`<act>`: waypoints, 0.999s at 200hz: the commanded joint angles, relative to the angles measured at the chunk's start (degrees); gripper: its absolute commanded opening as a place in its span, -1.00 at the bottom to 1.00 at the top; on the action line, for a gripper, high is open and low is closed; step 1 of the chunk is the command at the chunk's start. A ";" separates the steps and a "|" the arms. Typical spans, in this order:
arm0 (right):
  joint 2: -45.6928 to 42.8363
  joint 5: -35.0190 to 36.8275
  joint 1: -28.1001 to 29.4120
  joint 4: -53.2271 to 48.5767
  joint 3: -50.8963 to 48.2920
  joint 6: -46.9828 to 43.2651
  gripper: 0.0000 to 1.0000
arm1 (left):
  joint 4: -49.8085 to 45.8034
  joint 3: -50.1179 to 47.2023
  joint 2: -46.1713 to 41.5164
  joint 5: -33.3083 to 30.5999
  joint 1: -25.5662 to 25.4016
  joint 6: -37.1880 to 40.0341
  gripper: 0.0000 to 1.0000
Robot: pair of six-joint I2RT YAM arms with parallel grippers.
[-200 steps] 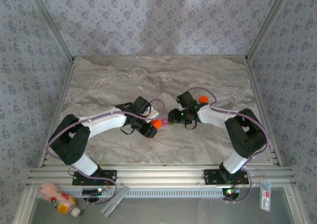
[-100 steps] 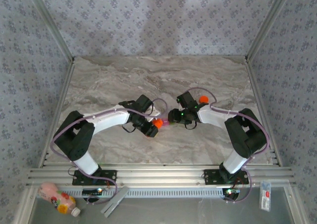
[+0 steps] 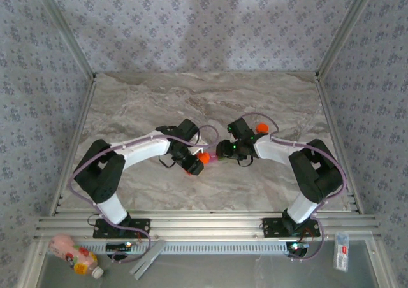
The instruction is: Sort the pills into containers
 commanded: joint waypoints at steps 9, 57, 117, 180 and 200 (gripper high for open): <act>0.71 -0.41 0.16 -0.11 -0.78 0.95 0.04 | -2.73 1.82 0.67 -0.21 0.34 1.45 -1.00; 0.85 -0.49 0.32 -0.20 -0.46 1.00 0.03 | -5.11 3.08 1.09 -0.36 0.49 2.25 -1.00; 1.02 -0.36 0.59 -0.12 -0.43 1.12 0.04 | -9.47 6.33 2.40 -1.68 0.44 3.51 -1.00; 1.06 -0.40 0.74 -0.13 -0.51 1.15 0.03 | -10.37 7.69 3.27 -1.68 0.32 3.29 -1.00; 1.06 -0.38 0.74 -0.03 -0.51 1.18 0.03 | -10.53 7.96 3.51 -1.59 0.39 3.30 -1.00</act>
